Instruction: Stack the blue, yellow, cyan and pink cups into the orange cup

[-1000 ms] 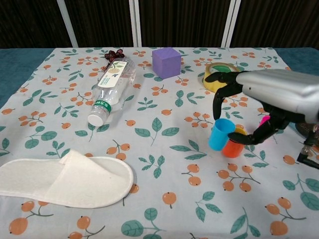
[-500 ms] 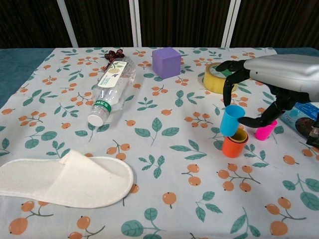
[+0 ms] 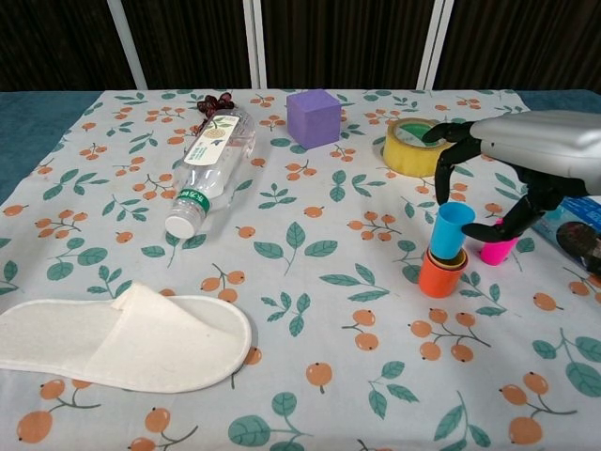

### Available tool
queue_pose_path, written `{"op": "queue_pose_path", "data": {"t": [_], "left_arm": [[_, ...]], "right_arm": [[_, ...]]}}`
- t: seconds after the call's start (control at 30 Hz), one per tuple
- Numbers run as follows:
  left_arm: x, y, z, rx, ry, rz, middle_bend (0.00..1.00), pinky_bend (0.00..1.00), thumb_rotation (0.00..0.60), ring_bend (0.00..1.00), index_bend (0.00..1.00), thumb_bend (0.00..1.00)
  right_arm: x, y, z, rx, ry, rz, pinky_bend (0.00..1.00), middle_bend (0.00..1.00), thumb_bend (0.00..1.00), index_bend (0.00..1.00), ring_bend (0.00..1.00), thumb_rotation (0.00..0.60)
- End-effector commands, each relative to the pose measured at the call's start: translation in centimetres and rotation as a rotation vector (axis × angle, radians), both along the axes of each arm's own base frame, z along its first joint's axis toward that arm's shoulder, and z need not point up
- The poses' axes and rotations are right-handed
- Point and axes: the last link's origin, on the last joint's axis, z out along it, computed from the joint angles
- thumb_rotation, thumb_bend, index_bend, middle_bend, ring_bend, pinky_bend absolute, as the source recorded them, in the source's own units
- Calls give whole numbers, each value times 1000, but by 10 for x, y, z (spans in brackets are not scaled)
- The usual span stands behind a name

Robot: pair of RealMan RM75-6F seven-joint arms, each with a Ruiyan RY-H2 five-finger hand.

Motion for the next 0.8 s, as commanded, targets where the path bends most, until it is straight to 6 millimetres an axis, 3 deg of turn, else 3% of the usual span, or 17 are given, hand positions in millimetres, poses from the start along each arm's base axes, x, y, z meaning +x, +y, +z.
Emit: {"op": "queue_pose_path", "data": {"t": [0.03, 0.27, 0.33, 0.47, 0.53, 0.8], "left_arm": [[0, 0, 0, 0, 0, 0, 29, 76, 600, 18, 157, 814], [0, 0, 0, 0, 2, 0, 29, 76, 600, 18, 157, 814], [0, 0, 0, 0, 2, 0, 29, 76, 600, 18, 157, 814], [0, 0, 0, -1, 1, 0, 29, 76, 600, 18, 157, 814], [0, 0, 0, 0, 1, 0, 29, 76, 600, 18, 158, 814], [0, 0, 0, 0, -1, 1, 29, 75, 600, 18, 158, 814]], "right_arm": [[-2, 0, 0, 1, 1, -5, 61, 0, 459, 504, 0, 600], [-9, 2, -3, 14, 8, -22, 61, 0, 458, 495, 0, 600], [-11, 2, -4, 16, 10, -26, 61, 0, 458, 439, 0, 600], [-16, 5, -7, 45, 31, -44, 61, 0, 458, 202, 0, 600], [-18, 5, -8, 59, 41, -54, 61, 0, 458, 164, 0, 600], [-19, -7, 11, -1, 3, -92, 61, 0, 458, 167, 0, 600]]}}
